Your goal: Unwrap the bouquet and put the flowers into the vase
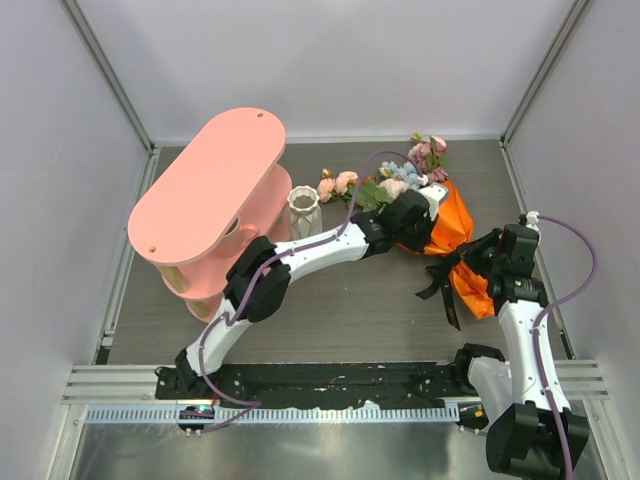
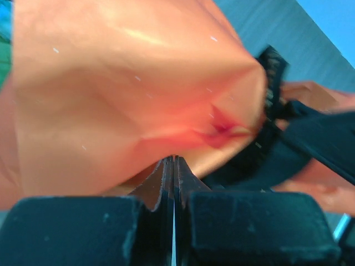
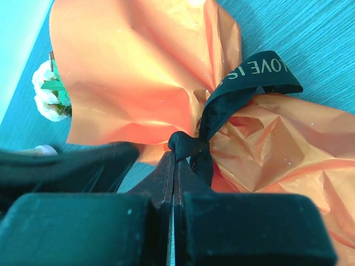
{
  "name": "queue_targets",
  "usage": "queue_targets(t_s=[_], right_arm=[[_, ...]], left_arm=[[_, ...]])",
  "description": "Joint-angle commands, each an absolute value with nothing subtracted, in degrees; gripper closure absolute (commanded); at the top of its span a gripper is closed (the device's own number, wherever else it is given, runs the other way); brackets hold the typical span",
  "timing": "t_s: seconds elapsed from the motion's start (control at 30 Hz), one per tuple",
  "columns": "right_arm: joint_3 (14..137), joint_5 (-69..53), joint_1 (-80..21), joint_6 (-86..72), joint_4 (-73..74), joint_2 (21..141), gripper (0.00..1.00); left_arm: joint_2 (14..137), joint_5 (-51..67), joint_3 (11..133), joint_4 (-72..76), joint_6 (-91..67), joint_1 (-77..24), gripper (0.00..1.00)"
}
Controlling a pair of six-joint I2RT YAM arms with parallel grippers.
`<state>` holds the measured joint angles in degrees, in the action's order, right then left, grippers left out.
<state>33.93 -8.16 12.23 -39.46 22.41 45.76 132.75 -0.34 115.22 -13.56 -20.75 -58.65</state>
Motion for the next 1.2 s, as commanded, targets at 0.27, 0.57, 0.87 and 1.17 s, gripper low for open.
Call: queue_targets(t_s=[0.27,0.57,0.87,1.17], right_arm=[[34.80,-9.05,12.48,-38.58,21.00,45.53,0.99],[40.07,-9.14,12.57,-40.34,22.24,44.30,0.99],[54.02,-8.00,12.48,-44.29,19.69,50.53,0.99],[77.23,-1.78,12.57,-38.07,16.62,60.98,0.98]], left_arm=[[139.70,13.08,132.15,-13.88,-28.12,-58.10,0.99],[147.30,18.10,129.64,-8.88,-39.37,-53.61,1.00],[146.51,19.07,124.81,-5.62,-40.69,-53.26,1.00],[147.66,19.34,124.89,-6.24,-41.04,-53.00,1.00]])
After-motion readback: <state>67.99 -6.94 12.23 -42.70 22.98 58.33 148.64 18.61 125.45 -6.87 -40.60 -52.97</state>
